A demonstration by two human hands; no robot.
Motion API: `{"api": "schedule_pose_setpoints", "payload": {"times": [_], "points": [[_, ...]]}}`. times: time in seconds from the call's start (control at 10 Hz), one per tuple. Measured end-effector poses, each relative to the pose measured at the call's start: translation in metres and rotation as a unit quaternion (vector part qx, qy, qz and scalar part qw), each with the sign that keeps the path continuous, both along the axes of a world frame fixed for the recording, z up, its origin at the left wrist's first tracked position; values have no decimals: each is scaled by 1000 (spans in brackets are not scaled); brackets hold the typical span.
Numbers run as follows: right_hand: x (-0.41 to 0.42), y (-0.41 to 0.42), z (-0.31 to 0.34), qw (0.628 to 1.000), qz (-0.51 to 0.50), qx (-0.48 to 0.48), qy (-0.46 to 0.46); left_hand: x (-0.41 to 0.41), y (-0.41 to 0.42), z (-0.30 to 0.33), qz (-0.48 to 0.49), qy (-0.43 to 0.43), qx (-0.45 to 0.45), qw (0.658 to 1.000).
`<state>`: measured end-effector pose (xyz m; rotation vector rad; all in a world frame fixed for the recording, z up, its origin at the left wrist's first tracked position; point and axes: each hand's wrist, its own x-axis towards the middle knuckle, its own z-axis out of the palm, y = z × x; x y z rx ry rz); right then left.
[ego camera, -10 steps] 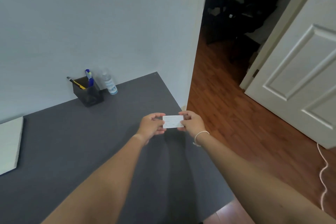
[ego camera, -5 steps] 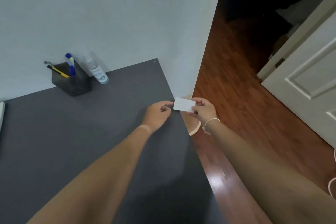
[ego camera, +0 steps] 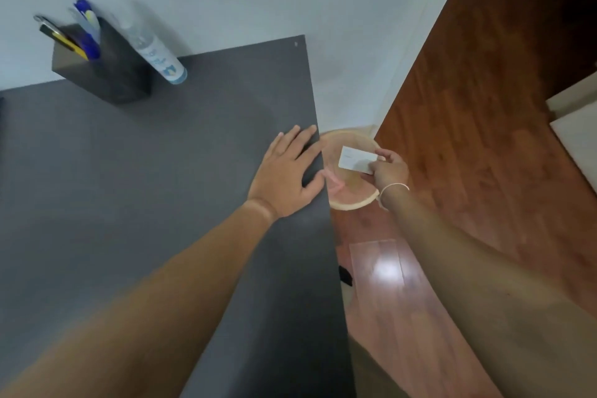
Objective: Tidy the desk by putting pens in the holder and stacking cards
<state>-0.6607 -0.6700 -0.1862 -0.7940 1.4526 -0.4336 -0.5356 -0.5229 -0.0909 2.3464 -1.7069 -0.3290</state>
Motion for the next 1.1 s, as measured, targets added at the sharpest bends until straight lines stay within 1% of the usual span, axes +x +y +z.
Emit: {"api": "schedule_pose_setpoints", "payload": {"times": [0.2, 0.3, 0.6, 0.9, 1.0, 1.1], "points": [[9, -11, -39, 998, 22, 29, 49, 1, -2, -2, 10, 3, 5, 1000], [15, -13, -55, 996, 37, 26, 76, 2, -1, -3, 15, 12, 1, 1000], [34, -12, -81, 996, 22, 34, 80, 2, -2, -4, 22, 18, -6, 1000], [41, -25, -91, 996, 41, 45, 68, 2, -2, -2, 20, 21, -20, 999], [38, -22, -92, 996, 27, 45, 72, 3, 0, -5, 16, 20, -30, 999], [32, -17, -96, 995, 25, 38, 87, 3, 0, -1, 22, 28, -14, 999]]}}
